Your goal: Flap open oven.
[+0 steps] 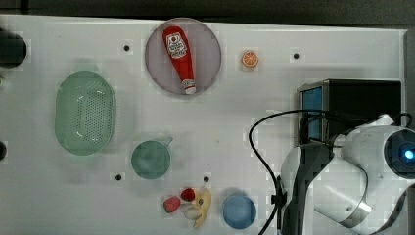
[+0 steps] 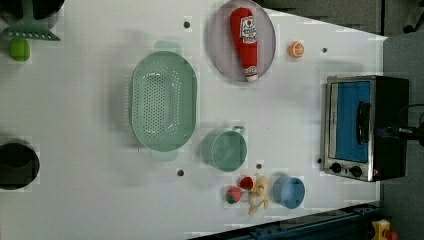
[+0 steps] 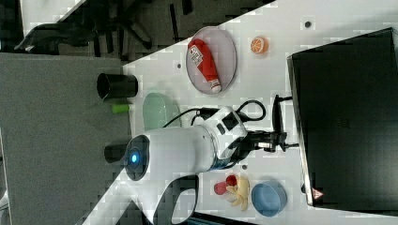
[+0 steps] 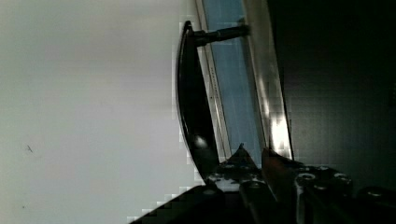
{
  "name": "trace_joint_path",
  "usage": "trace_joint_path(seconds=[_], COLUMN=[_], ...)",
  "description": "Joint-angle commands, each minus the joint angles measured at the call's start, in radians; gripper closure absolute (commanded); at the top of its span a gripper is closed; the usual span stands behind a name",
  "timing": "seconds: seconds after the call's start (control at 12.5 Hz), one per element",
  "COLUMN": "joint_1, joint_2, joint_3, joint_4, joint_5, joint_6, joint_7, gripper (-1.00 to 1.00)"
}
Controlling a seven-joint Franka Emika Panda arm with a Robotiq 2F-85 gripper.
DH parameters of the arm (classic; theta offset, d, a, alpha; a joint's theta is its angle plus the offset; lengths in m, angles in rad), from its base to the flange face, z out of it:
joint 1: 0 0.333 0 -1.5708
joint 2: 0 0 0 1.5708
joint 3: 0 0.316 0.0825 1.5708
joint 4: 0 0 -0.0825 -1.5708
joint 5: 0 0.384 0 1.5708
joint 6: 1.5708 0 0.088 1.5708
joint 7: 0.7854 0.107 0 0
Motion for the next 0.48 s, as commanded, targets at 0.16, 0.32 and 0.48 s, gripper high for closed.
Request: trace_joint_path(seconds=[0.16,0.32,0.48], joint_1=[0.02,0.023,0.024], joint_2=[0.027,0.047,0.066], joint_3=[0.003,0.004,0.006], joint_4=[-0.01,-0.022,-0.026], joint_5=[0.006,0.006,0.006], joint_6=[0.085,0.098,0.125], joint_7=[-0.048,-0.049,-0.049], gripper=[0.65,0.65,0.65])
